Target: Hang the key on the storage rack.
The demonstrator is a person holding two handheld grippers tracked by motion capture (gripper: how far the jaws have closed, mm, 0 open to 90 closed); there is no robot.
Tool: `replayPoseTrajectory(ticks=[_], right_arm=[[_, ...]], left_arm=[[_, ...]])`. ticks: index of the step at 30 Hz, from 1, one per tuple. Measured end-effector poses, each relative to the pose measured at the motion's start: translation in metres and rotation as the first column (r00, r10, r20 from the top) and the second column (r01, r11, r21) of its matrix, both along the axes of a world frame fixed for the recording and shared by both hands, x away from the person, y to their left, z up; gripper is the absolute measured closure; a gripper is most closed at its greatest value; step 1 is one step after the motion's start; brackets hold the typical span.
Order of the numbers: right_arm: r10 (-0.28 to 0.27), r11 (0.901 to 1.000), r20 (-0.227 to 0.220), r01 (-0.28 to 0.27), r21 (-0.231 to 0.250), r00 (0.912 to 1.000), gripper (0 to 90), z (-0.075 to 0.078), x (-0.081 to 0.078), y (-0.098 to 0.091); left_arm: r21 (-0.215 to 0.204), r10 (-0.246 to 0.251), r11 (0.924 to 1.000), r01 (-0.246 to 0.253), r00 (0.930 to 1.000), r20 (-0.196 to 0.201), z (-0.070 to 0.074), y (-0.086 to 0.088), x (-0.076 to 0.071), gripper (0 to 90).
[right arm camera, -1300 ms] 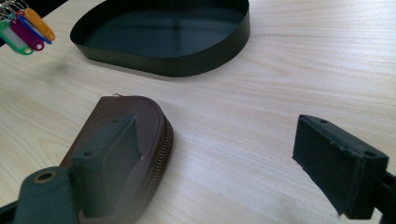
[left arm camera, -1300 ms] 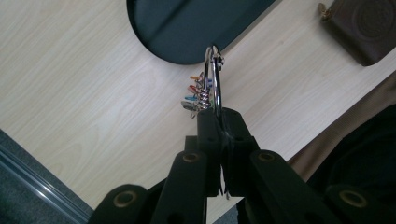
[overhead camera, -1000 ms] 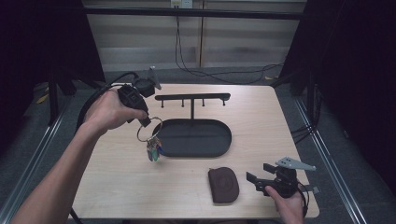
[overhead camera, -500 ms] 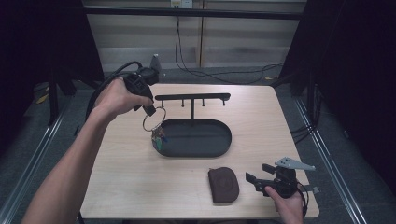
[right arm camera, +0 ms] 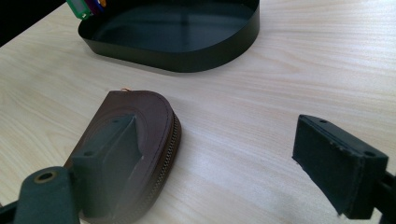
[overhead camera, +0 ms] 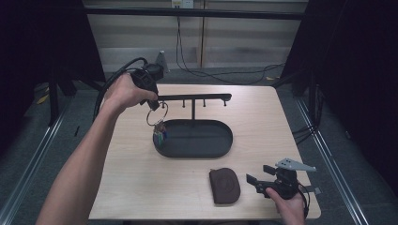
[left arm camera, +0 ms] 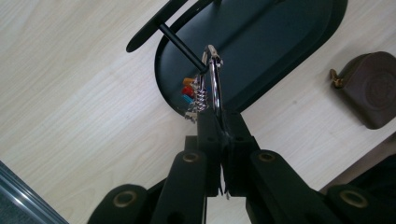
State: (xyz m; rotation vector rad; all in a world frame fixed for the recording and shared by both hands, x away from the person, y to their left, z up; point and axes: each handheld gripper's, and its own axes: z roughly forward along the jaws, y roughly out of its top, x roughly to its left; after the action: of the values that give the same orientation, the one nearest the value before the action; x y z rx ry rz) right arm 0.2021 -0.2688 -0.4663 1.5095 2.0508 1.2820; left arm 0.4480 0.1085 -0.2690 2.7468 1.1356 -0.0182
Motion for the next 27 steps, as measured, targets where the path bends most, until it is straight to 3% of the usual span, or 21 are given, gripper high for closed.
replayPoseTrajectory(ticks=[15, 27], right_arm=[[0.008, 1.0000, -0.002, -0.008, -0.001, 1.0000, 14.3, 0.000, 0.000, 0.001], [0.007, 1.0000, -0.004, -0.007, 0.000, 1.0000, 14.4, 0.000, 0.000, 0.001]], left_arm=[[0.005, 0.020, 0.9998, -0.020, 0.9998, 0.008, -0.015, -0.001, 0.016, 87.8], [0.006, 0.028, 0.9996, -0.028, 0.9995, 0.015, -0.021, -0.002, 0.020, 85.4]])
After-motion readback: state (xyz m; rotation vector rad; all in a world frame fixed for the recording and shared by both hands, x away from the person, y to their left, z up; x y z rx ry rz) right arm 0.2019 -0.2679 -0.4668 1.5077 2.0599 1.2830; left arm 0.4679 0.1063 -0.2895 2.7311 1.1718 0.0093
